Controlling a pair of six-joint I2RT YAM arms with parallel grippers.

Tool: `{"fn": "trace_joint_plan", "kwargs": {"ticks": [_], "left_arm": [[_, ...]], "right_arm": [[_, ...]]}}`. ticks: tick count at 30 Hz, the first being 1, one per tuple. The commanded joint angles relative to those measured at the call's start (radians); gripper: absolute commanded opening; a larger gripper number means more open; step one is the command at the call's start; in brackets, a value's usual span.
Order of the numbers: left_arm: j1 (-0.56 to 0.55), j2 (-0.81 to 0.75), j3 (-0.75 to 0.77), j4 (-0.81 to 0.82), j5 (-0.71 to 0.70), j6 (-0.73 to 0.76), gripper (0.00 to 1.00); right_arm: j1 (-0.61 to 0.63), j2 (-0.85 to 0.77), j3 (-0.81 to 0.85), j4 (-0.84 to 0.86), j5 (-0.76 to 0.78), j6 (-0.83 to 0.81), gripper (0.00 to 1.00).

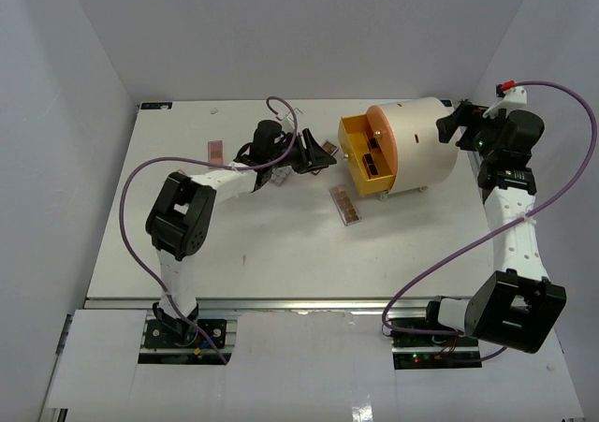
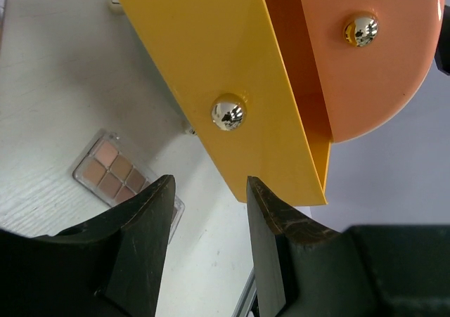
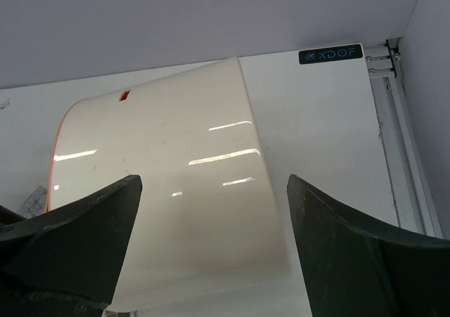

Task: Organize the makeup

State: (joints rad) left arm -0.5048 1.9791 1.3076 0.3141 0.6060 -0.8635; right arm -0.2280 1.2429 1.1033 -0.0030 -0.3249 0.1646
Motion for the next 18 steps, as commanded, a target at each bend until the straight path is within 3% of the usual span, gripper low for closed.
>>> {"fn": "trace_joint_plan", "kwargs": {"ticks": [1,10,18], "left_arm": [[-0.034,0.030,0.084,-0.014,0.037,0.013,0.55],[-0.073,0.107,0.196,-0.073,0.030,0.017,0.55],[-0.101,0.190,0.326,-0.109,0.024,0.009,0.55]], "right_arm": [[-0.041,0.032,-0.004,0.152,-0.005,0.037,0.90],[-0.119,0.206,-0.001,0.235,-0.285,0.135,0.94],[-0.120,0.263,-0.030,0.268,-0.452,0.145,0.99]]}}
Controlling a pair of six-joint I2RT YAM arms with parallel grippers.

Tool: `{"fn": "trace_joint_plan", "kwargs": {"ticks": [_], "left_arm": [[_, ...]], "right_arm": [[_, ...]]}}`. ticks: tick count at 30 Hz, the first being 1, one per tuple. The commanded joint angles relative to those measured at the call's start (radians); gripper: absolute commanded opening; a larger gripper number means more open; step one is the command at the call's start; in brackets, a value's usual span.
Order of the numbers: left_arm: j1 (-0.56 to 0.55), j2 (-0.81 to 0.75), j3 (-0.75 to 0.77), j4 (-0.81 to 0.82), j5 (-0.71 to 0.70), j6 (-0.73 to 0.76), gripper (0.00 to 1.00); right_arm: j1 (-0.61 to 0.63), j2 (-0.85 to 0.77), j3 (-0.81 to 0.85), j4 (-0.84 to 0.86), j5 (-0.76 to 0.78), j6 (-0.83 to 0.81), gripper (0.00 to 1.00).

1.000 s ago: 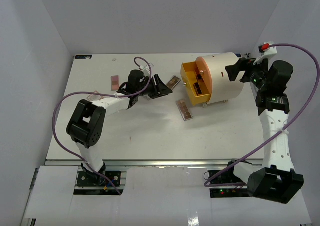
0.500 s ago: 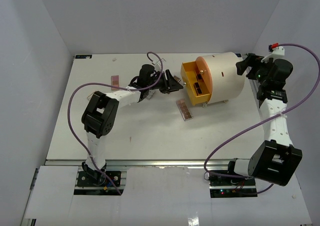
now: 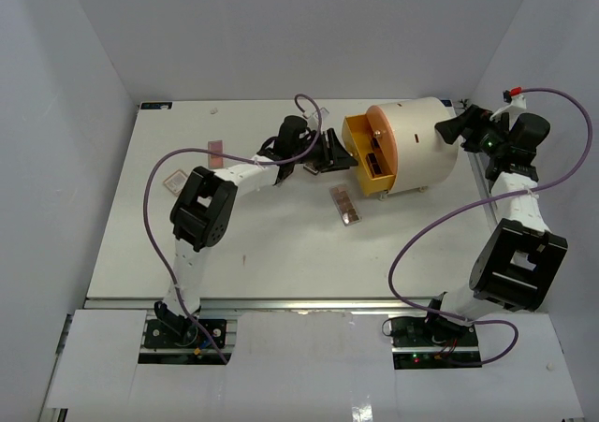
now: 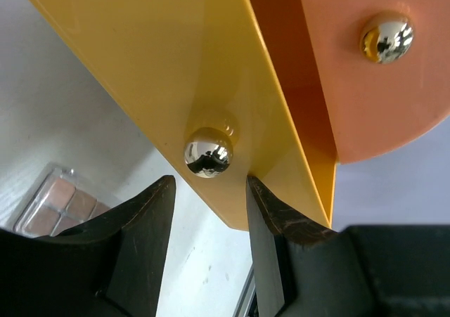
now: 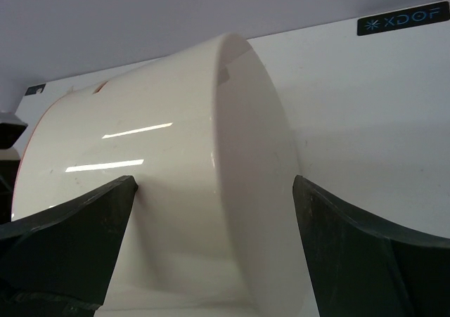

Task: Organize the makeup

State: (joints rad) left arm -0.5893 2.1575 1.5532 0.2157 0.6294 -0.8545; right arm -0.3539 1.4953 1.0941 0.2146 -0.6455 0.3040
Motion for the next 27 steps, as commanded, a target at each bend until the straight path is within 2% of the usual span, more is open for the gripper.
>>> {"fn": "trace_joint_plan", "kwargs": {"ticks": [1,8,16,21,27], "left_arm": [[-0.020,0.025,0.099,-0.013,0.000,-0.003,0.55],[-0.050,0.112,0.231,-0.051,-0.010,-0.021,0.55],[-0.073,0.210,0.363,-0.073,-0.016,-0.065,0.55],[-0.078,0.228,0.387,-0.067,-0.024,-0.083,0.55],[-0.077,0.185,0.337,-0.050,-0.049,-0.071,0.56]], "right_arm": [[0.006,0.014,-0.026,0.051,-0.143,0.004,0.98],[0.006,0.026,-0.059,0.053,-0.189,-0.011,0.91],[0.006,0.025,-0.088,0.060,-0.210,-0.026,0.90],[0.006,0.011,-0.093,0.054,-0.204,-0.043,0.92],[0.005,-0.014,-0.088,0.036,-0.187,-0.067,0.94]]}}
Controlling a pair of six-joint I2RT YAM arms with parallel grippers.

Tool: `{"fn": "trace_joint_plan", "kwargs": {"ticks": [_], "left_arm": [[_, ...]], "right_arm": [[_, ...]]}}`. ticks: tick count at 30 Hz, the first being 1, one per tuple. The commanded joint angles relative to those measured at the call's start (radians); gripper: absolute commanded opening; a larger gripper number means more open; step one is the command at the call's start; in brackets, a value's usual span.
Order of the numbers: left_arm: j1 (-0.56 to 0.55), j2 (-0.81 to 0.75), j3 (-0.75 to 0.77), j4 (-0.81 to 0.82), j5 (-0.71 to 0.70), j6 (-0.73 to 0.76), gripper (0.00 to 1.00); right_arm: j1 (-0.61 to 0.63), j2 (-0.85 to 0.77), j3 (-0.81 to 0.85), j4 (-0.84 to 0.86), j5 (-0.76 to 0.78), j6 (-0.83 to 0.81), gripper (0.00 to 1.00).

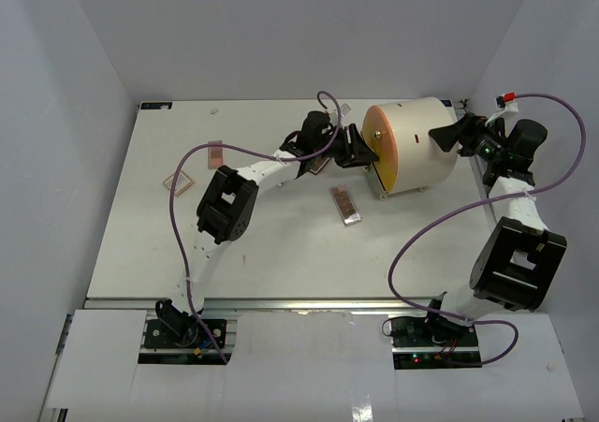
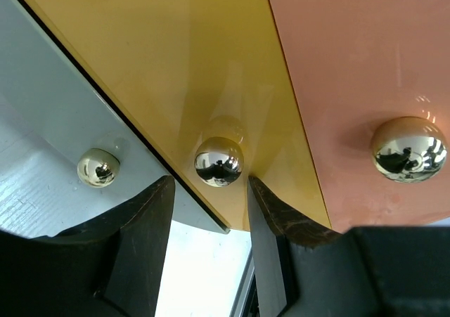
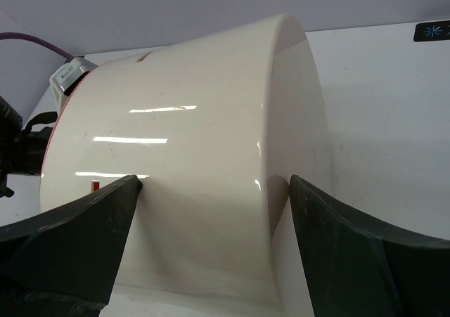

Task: Organize the makeup

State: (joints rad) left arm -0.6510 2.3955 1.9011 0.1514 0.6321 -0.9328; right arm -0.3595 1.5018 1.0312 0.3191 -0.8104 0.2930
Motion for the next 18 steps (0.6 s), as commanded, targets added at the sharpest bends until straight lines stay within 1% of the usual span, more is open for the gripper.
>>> {"fn": "trace_joint_plan", "kwargs": {"ticks": [1,8,14,18], "left_arm": [[-0.015,-0.068,-0.024,0.017,-0.059,0.014,0.56],[-0.006,-0.203,-0.134,0.025,-0.122,0.103,0.59],[-0.001,-0.225,-0.221,0.061,-0.129,0.089,0.59],[0.010,-0.196,-0.240,0.104,-0.106,0.052,0.58]], "right_arm": [[0.010,-0.023,-0.022,-0.074,-0.019,-0.061,0.94],[-0.005,-0.043,-0.010,-0.078,-0.026,-0.069,0.96],[-0.007,-0.045,-0.007,-0.078,-0.047,-0.084,0.97],[-0.009,-0.053,-0.016,-0.077,-0.066,-0.104,0.97]]}}
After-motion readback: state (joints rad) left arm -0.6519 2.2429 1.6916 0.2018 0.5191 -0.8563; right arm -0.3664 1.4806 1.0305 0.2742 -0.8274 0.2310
